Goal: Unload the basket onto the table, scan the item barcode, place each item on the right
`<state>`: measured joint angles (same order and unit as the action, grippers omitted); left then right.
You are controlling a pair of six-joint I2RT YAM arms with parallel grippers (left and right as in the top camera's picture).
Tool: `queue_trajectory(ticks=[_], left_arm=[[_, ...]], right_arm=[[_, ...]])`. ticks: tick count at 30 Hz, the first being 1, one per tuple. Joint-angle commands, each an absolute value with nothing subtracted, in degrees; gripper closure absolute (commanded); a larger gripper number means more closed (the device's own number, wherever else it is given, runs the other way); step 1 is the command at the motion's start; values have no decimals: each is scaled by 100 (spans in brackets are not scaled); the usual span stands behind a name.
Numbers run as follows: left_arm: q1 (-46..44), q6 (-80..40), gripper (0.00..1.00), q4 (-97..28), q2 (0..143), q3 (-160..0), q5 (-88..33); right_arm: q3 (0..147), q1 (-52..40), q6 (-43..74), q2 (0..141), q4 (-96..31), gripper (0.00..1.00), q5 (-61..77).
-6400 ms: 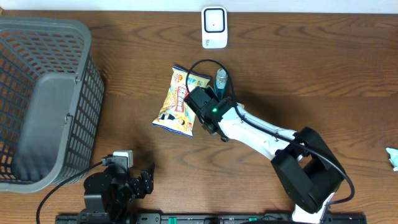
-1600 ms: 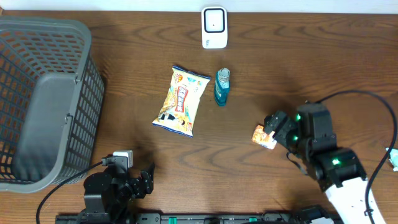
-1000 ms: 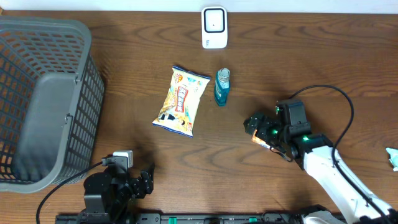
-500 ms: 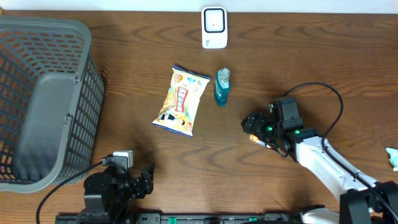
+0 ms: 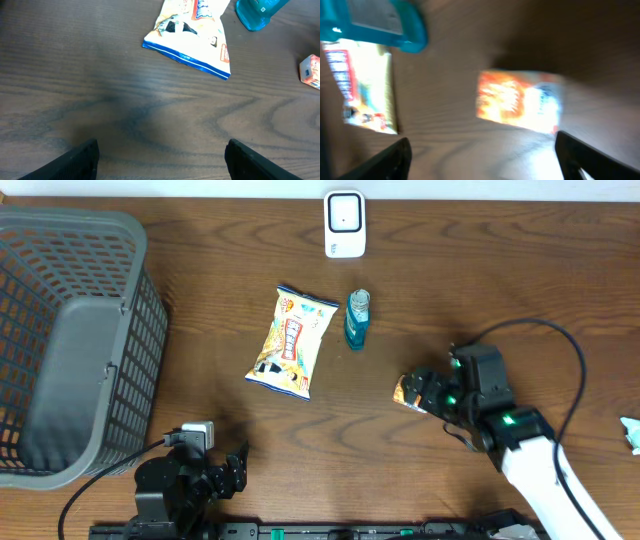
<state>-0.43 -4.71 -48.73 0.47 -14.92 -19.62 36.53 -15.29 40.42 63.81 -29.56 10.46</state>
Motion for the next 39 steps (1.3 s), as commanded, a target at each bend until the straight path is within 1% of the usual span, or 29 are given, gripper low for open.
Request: queue_trajectory(ticks=[1,4,8,10,11,15,18,24,30,32,34,37,39], left_arm=[[-34,-504,19,-4950,23,-1509,-2034],[-34,-504,20,-4950,23,-1509,-2034],[-34,-504,19,-4950,23,-1509,-2034],[-34,-504,20,-4947,23,-1509,-2034],[-34,-504,20,-4947,23,-1509,-2034],[-34,-502,20,-4950,23,-1509,-2034],[-34,-504,19,-4950,23,-1509,-2034],[-34,-504,20,-4950,23,-1509,-2034],[-34,-502,20,-4950,23,-1509,-2034],[-34,-502,20,-4947,23,-1509,-2034],[-34,-504,20,-4947,23,-1509,-2034],[-34,-504,20,-4947,23,-1509,-2034],[-34,-504,19,-4950,23,-1509,-2034]], right_arm=[[3680,-1535,3972,6097,-3365,9,97],[3590,-1538,3883,6243,-3426,9,165],[3548,-1535,3889,6722,-3291,14,-67],[3548,-1507,3892,7013,-3192,19,-296],[3548,-1470,3892,7185,-3122,24,-333],[3548,-1391,3889,7616,-2871,32,-207],[3548,-1391,3887,7894,-2628,35,-158],[3548,-1391,3885,8274,-2272,37,-141],[3548,-1391,3889,8729,-1988,43,-134],[3548,-1391,3889,8879,-1920,48,-134],[3548,-1391,3889,9008,-1879,58,-137],[3548,-1391,3889,9190,-1828,70,-139],[3548,-1391,3889,9284,-1767,81,-139]])
